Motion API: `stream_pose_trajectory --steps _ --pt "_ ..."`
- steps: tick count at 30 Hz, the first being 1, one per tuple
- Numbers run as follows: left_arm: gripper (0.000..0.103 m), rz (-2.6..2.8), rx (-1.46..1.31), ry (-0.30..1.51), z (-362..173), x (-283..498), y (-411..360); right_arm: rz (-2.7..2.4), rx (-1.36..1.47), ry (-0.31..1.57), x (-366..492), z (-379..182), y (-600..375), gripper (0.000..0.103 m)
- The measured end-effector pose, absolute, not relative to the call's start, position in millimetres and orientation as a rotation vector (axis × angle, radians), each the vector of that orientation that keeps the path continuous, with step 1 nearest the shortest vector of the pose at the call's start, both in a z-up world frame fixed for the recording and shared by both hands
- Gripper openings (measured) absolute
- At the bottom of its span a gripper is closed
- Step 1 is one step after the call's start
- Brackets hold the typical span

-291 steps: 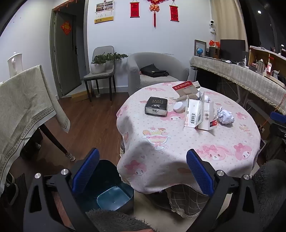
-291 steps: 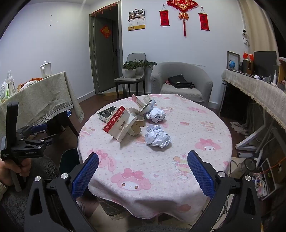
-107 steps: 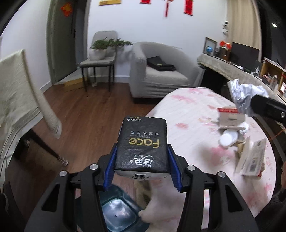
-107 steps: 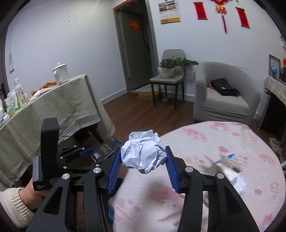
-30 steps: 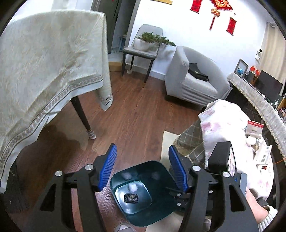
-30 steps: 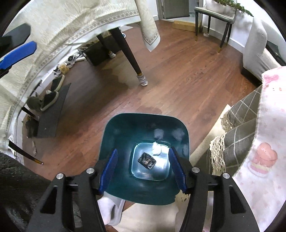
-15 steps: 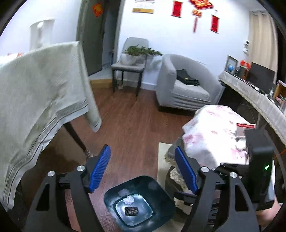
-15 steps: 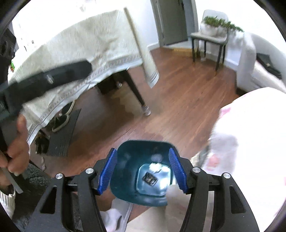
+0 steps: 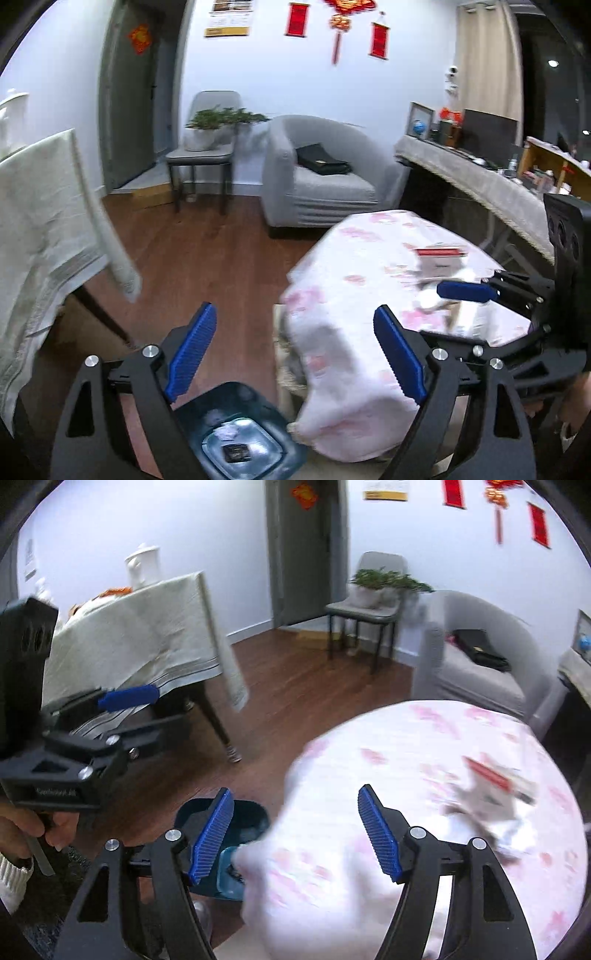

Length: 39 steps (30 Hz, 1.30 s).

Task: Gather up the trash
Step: 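Move both tools back over the table toward the remaining trash, then grasp the white barcode box with the left tool while the right tool grasps the brown tape roll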

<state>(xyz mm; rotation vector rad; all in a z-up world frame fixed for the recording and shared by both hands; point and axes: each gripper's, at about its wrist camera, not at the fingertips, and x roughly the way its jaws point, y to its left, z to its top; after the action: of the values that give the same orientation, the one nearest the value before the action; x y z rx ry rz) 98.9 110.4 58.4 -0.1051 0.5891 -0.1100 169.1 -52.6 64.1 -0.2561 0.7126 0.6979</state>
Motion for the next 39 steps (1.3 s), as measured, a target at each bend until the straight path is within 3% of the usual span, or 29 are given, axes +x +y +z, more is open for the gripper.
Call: stream_pose_trajectory --steps 11,39 --pt "0.095 -0.243 -0.039 0.597 52.0 118.2 35.8 0.567 -0.185 0.701 179.0 73.9 -141.8 0.08" --pt "0.098 -0.491 0.139 0.769 -8.7 158.1 -97.4 0.43 -0.012 0.728 192.9 69.8 -265.6 0.081"
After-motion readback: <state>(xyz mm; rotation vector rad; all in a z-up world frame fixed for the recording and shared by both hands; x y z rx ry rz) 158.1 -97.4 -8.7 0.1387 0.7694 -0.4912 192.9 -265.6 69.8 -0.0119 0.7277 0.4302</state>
